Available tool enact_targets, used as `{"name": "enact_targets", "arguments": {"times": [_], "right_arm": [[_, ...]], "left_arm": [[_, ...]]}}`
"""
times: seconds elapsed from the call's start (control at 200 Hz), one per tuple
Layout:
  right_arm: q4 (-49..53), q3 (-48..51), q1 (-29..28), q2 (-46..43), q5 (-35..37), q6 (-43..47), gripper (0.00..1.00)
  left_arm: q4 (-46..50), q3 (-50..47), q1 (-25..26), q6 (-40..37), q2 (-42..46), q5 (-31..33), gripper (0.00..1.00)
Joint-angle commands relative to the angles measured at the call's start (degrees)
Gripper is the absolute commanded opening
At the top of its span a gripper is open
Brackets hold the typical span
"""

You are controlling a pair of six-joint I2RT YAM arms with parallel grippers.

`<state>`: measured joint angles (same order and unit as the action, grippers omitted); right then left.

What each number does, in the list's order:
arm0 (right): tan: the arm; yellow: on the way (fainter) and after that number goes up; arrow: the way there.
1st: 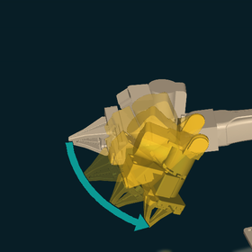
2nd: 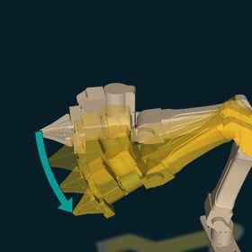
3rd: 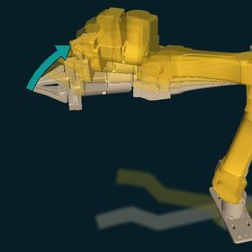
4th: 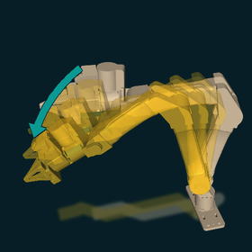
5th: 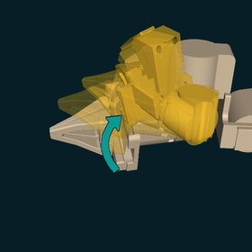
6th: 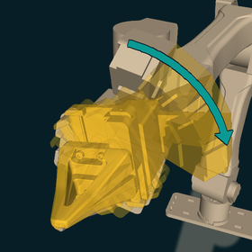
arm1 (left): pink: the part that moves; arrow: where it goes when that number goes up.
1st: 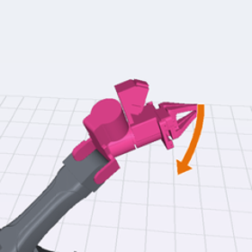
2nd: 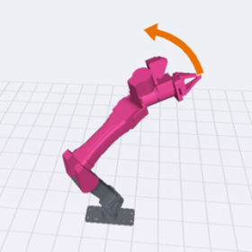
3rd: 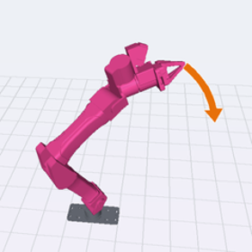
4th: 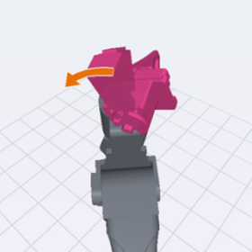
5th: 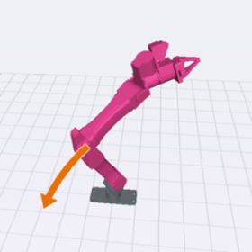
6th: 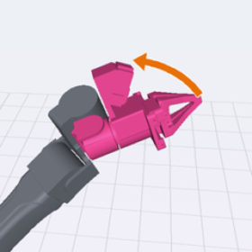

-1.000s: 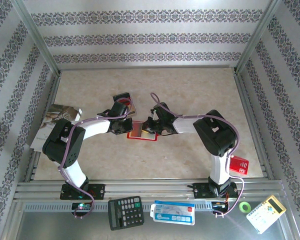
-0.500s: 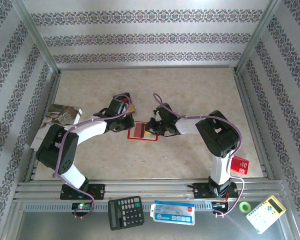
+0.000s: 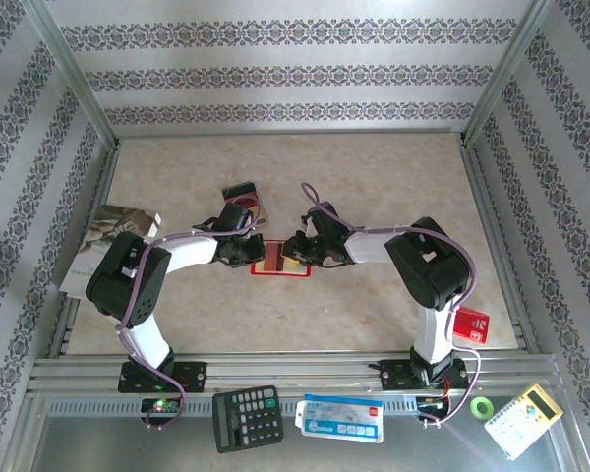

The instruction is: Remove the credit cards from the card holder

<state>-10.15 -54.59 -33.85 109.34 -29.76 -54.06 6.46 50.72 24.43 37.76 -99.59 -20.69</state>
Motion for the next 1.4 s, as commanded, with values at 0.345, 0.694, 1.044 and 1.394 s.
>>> {"name": "enact_targets", "arguments": {"times": [0.345,0.694,1.044,1.394], "right_arm": [[-0.21,-1.58,0.06,2.72,-0.26,-0.43,0.19],[0.6,-0.85,0.83,1.27,1.07,1.25,0.08],[-3.47,7.67,3.15,-9.67,3.24,5.65,0.0],[-11.35,12.63,4.65,-20.37,0.7,5.97,0.0]], "left_arm": [[3.15,-0.55,0.39,-0.94,0.1,2.76,0.05],[2.83,-1.19,0.37,-0.68,1.52,3.76,0.06],[-1.56,-2.85,0.44,1.15,8.66,3.6,0.18],[-11.69,-7.45,-1.03,7.7,19.27,-2.49,0.48]]}}
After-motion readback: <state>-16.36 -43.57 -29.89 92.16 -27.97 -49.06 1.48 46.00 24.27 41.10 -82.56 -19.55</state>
